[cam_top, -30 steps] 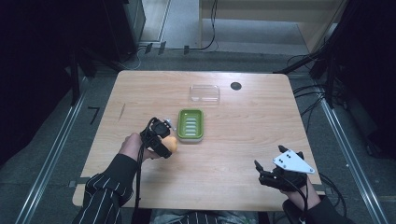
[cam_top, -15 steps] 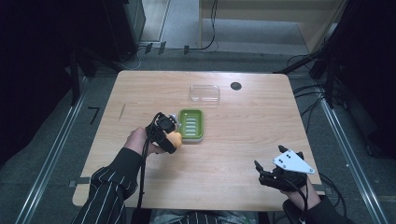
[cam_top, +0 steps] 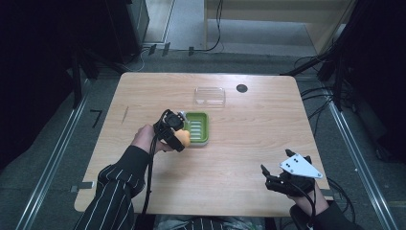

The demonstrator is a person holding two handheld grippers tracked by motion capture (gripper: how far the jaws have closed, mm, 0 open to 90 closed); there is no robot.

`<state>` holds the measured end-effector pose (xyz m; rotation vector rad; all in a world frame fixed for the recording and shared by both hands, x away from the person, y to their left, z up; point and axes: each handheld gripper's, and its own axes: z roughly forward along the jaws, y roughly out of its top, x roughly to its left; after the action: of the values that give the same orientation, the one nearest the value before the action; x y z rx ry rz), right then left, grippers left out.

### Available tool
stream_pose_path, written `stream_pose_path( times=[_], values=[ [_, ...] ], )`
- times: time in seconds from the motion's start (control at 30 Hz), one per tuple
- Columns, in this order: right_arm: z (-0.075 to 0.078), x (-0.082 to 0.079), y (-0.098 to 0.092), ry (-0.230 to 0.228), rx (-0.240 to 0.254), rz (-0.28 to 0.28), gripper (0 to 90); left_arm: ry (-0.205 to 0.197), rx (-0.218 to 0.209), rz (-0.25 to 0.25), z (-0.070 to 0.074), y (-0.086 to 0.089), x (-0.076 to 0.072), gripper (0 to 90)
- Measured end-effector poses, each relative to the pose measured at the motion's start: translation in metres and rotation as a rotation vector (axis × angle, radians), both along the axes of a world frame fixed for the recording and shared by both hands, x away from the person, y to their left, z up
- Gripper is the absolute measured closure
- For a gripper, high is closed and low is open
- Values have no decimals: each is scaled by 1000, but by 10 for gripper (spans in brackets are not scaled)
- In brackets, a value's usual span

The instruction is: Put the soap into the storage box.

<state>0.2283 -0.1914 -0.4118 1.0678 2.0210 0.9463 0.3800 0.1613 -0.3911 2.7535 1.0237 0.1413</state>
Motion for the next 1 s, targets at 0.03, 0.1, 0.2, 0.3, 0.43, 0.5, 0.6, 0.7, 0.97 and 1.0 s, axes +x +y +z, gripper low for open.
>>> stream_pose_path(
  times=[0.03, 0.1, 0.2, 0.3, 0.43, 0.5, 0.6, 0.7, 0.97, 1.0],
  values=[
    [0, 0, 0, 0, 0, 0, 137, -3, 0, -2, 1, -1, 1, 395],
    [0, 0, 0, 0, -4, 2, 137, -5, -1, -5, 3, -2, 3, 395],
    [0, 0, 0, 0, -2, 0, 137, -9, -4, -12, 6, -4, 7, 395],
    [0, 0, 0, 0, -2, 1, 137, -12, -5, -17, 6, -6, 9, 395],
    [0, 0, 0, 2, -1, -1, 137, -14, -6, -22, 6, -8, 13, 395],
    [0, 0, 0, 0, -2, 0, 137, -13, -5, -25, 6, -9, 14, 395],
    [0, 0, -1, 1, -3, 0, 137, -17, -10, -25, 8, -9, 17, 395],
    [0, 0, 0, 1, -3, 0, 137, -22, -15, -24, 10, -9, 20, 395],
    [0, 0, 0, 1, -5, 2, 137, -23, -26, -31, 13, -13, 28, 395],
    [0, 0, 0, 0, -6, 1, 137, -22, -24, -32, 13, -13, 30, 395]
  ],
)
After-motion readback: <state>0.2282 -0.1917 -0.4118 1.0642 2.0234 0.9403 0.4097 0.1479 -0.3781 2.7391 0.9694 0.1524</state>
